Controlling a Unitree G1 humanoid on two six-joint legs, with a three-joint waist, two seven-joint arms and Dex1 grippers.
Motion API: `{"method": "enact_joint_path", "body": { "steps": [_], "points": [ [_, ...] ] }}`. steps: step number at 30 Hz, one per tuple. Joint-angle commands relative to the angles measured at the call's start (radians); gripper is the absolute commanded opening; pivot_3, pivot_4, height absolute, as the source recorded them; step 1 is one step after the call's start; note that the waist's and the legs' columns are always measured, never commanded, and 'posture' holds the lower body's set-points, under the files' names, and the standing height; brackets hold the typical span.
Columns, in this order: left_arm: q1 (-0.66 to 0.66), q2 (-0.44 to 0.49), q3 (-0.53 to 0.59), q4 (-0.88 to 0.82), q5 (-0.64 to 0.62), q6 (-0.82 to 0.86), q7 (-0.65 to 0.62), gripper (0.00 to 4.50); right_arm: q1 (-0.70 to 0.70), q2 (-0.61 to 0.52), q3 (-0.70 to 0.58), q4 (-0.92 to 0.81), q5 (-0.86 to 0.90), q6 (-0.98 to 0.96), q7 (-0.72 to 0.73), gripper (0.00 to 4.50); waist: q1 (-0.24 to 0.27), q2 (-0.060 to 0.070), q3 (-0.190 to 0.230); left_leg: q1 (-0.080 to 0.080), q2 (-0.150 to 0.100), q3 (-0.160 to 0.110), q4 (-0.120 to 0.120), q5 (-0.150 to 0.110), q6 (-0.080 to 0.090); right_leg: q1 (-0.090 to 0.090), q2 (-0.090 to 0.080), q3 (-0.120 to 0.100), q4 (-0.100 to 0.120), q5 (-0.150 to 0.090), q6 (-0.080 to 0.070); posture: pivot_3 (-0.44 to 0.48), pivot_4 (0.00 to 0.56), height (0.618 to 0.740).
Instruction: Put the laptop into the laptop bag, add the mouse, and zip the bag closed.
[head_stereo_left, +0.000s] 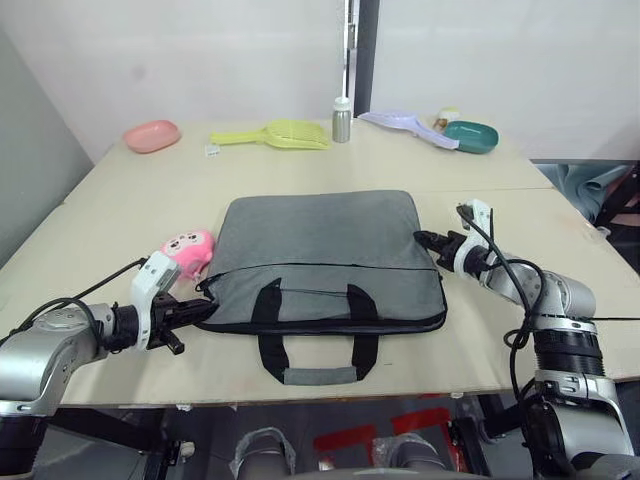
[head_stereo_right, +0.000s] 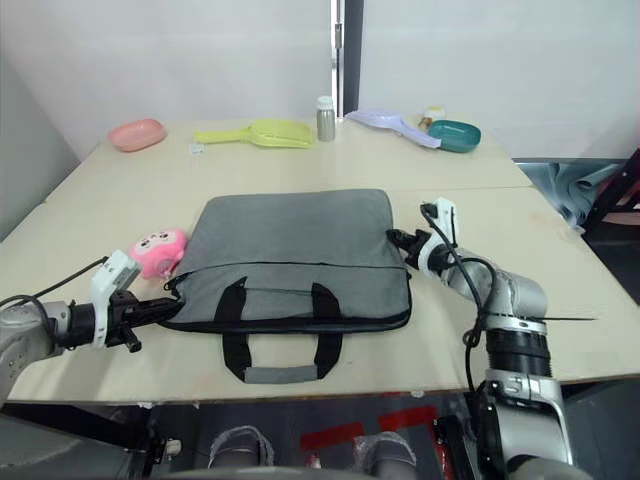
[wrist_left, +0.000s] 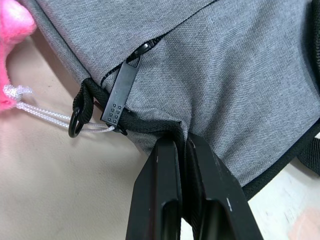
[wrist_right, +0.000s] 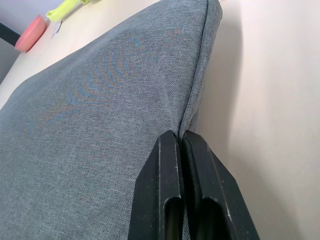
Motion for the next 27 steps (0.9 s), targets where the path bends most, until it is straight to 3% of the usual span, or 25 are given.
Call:
{"method": "enact_joint_path", "body": {
  "steps": [1, 4, 5, 11, 17, 18, 21, 23, 27],
  "points": [
    [0.035, 0.019, -0.026, -0.011, -0.013, 0.014, -0.032, 0.00, -0.020, 0.012, -0.006, -0.006, -0.001, -0.011, 0.007, 0.03, -0.002, 0.000, -0.001, 0.000, 0.000, 0.000, 0.000, 0.000, 0.000, 0.000, 0.000, 0.000, 0.000, 0.000, 0.000, 0.000, 0.150, 0.740],
    [0.052, 0.031, -0.015, -0.014, -0.019, 0.005, -0.044, 0.00, -0.020, 0.012, -0.007, -0.005, 0.001, -0.006, 0.016, 0.03, -0.005, 0.000, -0.001, 0.000, 0.000, 0.000, 0.000, 0.000, 0.000, 0.000, 0.000, 0.000, 0.000, 0.000, 0.000, 0.000, 0.150, 0.740],
    [0.057, 0.033, -0.013, -0.013, -0.012, -0.019, -0.046, 0.00, -0.018, 0.011, -0.007, -0.008, 0.003, -0.010, 0.026, 0.33, -0.006, 0.000, -0.001, 0.000, 0.000, 0.000, 0.000, 0.000, 0.000, 0.000, 0.000, 0.000, 0.000, 0.000, 0.000, 0.000, 0.150, 0.740],
    [0.060, 0.041, 0.063, 0.028, -0.048, -0.051, -0.060, 2.14, 0.025, -0.054, 0.007, -0.080, -0.037, -0.072, 0.086, 2.34, 0.005, 0.000, -0.001, -0.001, 0.000, 0.000, 0.001, 0.000, 0.000, 0.000, 0.000, 0.000, 0.000, 0.000, 0.000, 0.000, 0.150, 0.740],
    [0.103, 0.128, 0.166, 0.171, 0.002, -0.185, -0.148, 4.25, 0.141, -0.270, 0.086, -0.157, -0.191, -0.270, 0.279, 4.40, 0.023, -0.001, 0.000, -0.001, 0.000, 0.000, 0.000, 0.000, 0.000, 0.000, 0.000, -0.001, -0.002, 0.000, 0.000, 0.000, 0.150, 0.740],
    [0.088, 0.131, 0.193, 0.217, 0.012, -0.236, -0.150, 4.45, 0.156, -0.309, 0.089, -0.154, -0.211, -0.316, 0.325, 4.49, 0.024, -0.001, 0.000, -0.002, 0.000, 0.000, 0.000, 0.000, 0.000, 0.000, 0.000, -0.001, -0.002, 0.000, 0.000, 0.000, 0.150, 0.740],
    [0.026, 0.109, 0.256, 0.327, 0.004, -0.345, -0.159, 4.45, 0.200, -0.409, 0.108, -0.136, -0.259, -0.478, 0.504, 4.49, 0.025, -0.001, 0.000, -0.001, 0.000, 0.000, 0.001, 0.000, 0.001, 0.000, 0.000, 0.000, -0.002, 0.000, 0.000, 0.000, 0.150, 0.740],
    [-0.036, 0.136, 0.249, 0.440, 0.057, -0.469, -0.174, 4.45, 0.235, -0.484, 0.094, -0.129, -0.262, -0.556, 0.636, 4.49, 0.027, -0.002, 0.000, 0.000, 0.000, -0.001, 0.001, 0.000, 0.001, 0.001, 0.000, 0.000, -0.002, 0.000, 0.000, 0.000, 0.150, 0.740],
    [-0.204, 0.196, 0.199, 0.674, 0.127, -0.611, -0.223, 4.45, 0.233, -0.550, 0.046, -0.054, -0.322, -0.774, 0.726, 4.49, 0.026, -0.004, 0.000, 0.000, 0.001, -0.001, 0.005, 0.000, 0.003, 0.003, 0.000, -0.001, -0.001, 0.000, 0.000, 0.000, 0.150, 0.740]
  ]
}}
